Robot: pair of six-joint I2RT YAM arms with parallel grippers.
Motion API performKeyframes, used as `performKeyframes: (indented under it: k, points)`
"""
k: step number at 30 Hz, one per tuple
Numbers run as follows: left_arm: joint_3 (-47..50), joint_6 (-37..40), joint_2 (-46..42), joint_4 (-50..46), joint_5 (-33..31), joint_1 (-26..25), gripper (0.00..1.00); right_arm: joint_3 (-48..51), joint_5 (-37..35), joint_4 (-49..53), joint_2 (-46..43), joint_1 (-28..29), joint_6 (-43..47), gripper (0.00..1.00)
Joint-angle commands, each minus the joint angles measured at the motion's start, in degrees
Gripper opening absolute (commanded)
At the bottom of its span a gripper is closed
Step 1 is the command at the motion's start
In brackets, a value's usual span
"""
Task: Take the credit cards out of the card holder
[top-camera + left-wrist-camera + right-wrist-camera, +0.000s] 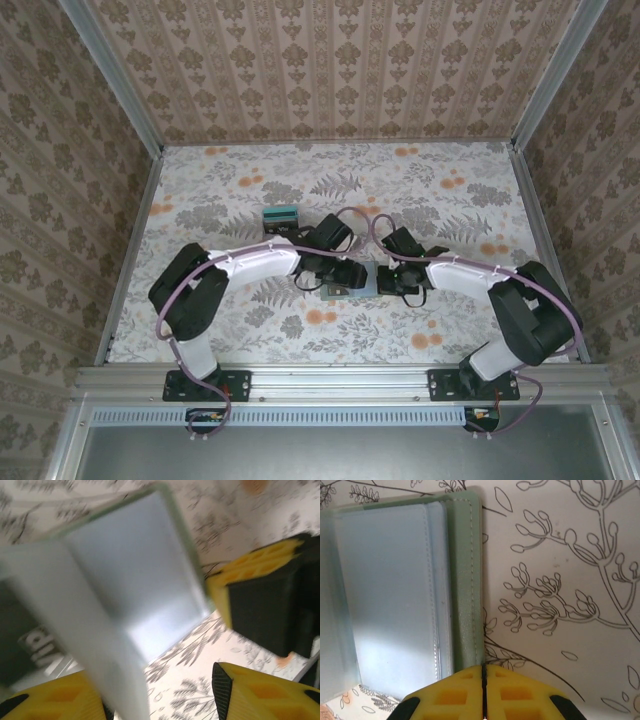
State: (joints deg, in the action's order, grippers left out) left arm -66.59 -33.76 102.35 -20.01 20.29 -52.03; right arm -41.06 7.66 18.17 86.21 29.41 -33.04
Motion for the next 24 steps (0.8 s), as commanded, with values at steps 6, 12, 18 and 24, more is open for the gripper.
performKeyframes:
  k: [6, 12, 18, 24]
  points:
    - [-6.4, 3.8, 4.2, -1.0, 3.9, -1.8, 0.52, 2.9, -3.0, 1.8, -11.8, -2.7, -2.6, 0.14]
    - [-2.0, 2.8, -0.2, -0.8, 0.4, -0.7, 0.46, 1.8, -0.3, 1.3, -13.2, -3.0, -3.0, 0.16]
    - [6.8, 0.8, -6.4, 0.1, -2.6, 2.6, 0.33, -0.9, 4.7, -1.5, -9.8, -1.9, -3.0, 0.19]
    - [13.2, -1.1, -9.4, 0.4, -5.7, 6.0, 0.13, -4.9, 9.1, -4.1, -3.4, 0.5, -3.5, 0.19]
